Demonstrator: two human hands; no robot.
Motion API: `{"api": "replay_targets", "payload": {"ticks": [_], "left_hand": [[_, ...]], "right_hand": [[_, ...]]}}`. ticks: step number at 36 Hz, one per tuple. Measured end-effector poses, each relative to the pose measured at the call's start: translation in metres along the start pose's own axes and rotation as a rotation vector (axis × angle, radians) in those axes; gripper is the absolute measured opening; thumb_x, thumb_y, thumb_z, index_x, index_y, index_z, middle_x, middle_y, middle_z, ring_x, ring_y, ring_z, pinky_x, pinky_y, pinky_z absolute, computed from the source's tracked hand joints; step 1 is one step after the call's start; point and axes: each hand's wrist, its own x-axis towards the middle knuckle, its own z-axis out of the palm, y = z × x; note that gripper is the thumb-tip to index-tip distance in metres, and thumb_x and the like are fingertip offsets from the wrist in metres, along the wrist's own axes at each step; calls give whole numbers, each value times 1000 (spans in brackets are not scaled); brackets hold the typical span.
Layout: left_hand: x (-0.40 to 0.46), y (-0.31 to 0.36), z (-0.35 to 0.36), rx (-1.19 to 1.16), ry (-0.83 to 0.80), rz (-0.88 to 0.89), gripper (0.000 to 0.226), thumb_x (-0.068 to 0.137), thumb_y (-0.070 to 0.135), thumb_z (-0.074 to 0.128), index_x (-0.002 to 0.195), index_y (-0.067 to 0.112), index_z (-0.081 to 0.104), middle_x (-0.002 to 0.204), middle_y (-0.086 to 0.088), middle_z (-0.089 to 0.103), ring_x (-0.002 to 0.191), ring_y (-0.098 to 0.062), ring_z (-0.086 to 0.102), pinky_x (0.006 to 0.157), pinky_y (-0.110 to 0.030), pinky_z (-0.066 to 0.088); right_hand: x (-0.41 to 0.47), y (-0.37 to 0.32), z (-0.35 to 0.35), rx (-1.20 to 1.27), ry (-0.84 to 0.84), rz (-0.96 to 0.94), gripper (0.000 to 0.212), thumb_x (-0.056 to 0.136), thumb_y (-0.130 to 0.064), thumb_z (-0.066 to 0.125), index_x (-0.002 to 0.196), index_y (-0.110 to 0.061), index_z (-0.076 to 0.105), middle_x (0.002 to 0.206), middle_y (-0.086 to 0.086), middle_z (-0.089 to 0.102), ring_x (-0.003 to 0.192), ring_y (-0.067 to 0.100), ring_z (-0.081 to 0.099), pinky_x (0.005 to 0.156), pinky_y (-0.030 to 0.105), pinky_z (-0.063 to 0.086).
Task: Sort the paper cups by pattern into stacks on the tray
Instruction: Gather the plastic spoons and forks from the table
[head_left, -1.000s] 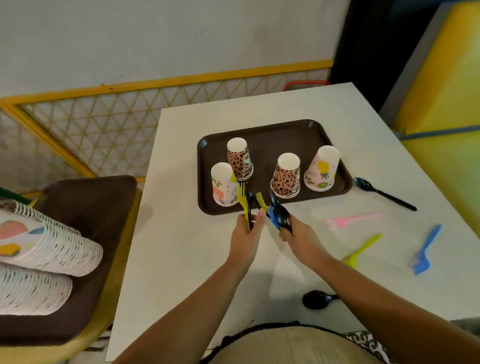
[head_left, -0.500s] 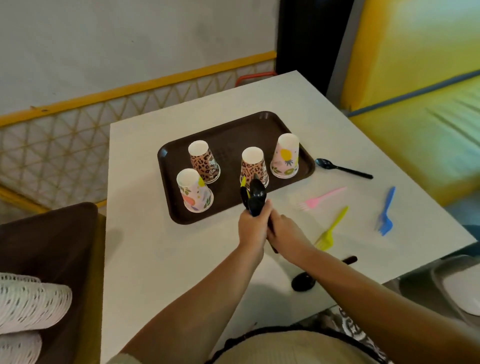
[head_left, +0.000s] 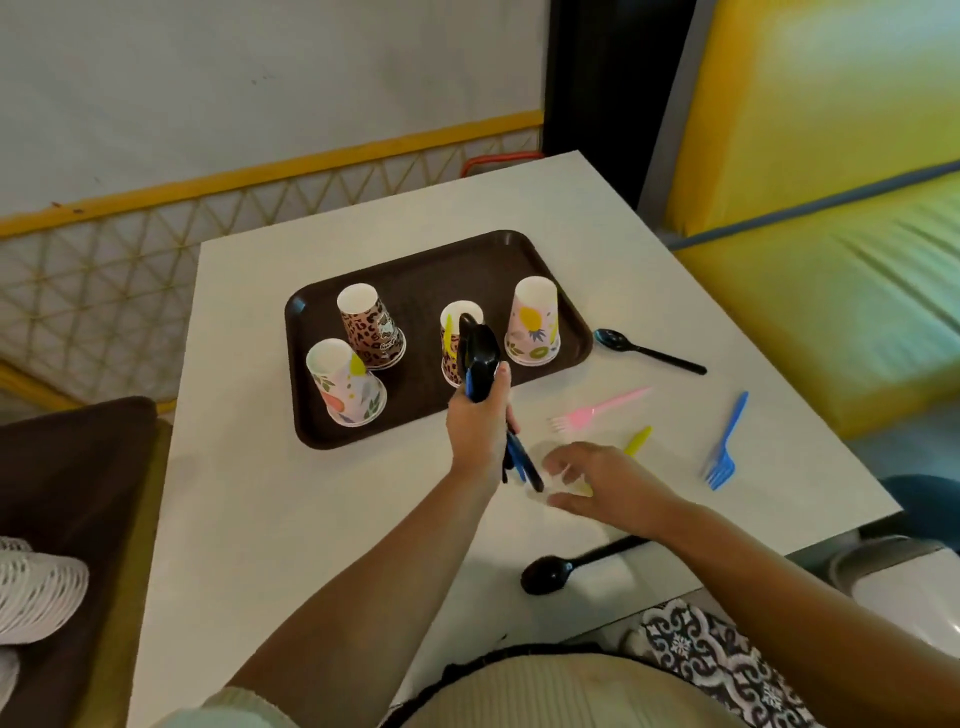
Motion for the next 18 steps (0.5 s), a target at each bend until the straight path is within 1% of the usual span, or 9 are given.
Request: {"api": "replay_targets", "payload": {"ticks": [2, 4, 7, 10, 11, 12, 14, 16, 18], "left_hand": [[-2, 3, 6, -3, 52, 1, 28, 92, 24, 64, 70, 15, 50, 47, 3, 42, 40, -10, 39, 45, -24, 36], [-4, 5, 13, -37, 91, -15, 25, 90, 20, 66, 72, 16, 49, 51, 1, 40, 37, -9, 35, 41, -23, 32], [-8, 5, 21, -54, 153, -18, 22, 89, 18, 67, 75, 18, 51, 53, -1, 40, 36, -9, 34, 38, -21, 30], [-12, 3, 27, -30, 185, 6, 22, 88, 18, 69, 75, 20, 51, 54, -2, 42, 40, -12, 35, 41, -23, 31], [-14, 1, 28, -25, 189, 12, 22, 87, 17, 69, 75, 20, 51, 54, -2, 42, 41, -13, 36, 41, -24, 32], [-17, 0, 30, -16, 195, 18, 23, 87, 16, 70, 75, 19, 50, 53, -2, 42, 42, -13, 36, 42, -24, 33], [-22, -4, 32, 14, 221, 36, 27, 85, 14, 71, 72, 18, 48, 53, -3, 44, 43, -15, 38, 46, -26, 35], [-27, -8, 33, 29, 254, 52, 28, 82, 11, 73, 70, 18, 48, 53, -2, 45, 45, -17, 40, 53, -30, 37], [-33, -12, 34, 38, 291, 52, 27, 79, 9, 74, 71, 18, 49, 57, -2, 47, 48, -18, 42, 60, -34, 39]], "right_hand": [[-6, 11, -5, -70, -106, -72, 35, 81, -33, 69, 109, -14, 59, 101, -3, 55, 83, 10, 55, 66, 8, 36], [-13, 20, -8, -170, -200, -137, 33, 80, -33, 69, 105, -14, 60, 99, -1, 56, 81, 10, 51, 63, 14, 32], [-24, 32, -7, -274, -270, -212, 35, 81, -35, 66, 108, -14, 59, 105, 2, 57, 91, 16, 52, 69, 21, 27], [-31, 43, -1, -431, -337, -254, 39, 84, -36, 61, 116, -15, 54, 118, 4, 53, 108, 21, 48, 87, 27, 31], [-33, 45, 1, -452, -347, -267, 37, 85, -35, 60, 116, -15, 54, 118, 4, 54, 109, 22, 48, 90, 27, 33], [-35, 48, 3, -461, -349, -308, 33, 83, -34, 60, 110, -16, 57, 112, 4, 58, 105, 21, 53, 88, 26, 38], [-35, 54, 10, -485, -300, -380, 20, 73, -37, 56, 85, -22, 62, 83, -5, 63, 78, 14, 62, 68, 18, 47], [-34, 58, 14, -563, -236, -409, 21, 63, -41, 45, 68, -29, 61, 64, -12, 57, 59, 7, 60, 52, 12, 46], [-36, 58, 16, -614, -219, -447, 19, 52, -43, 52, 60, -29, 61, 57, -13, 54, 54, 5, 57, 49, 11, 43]]}}
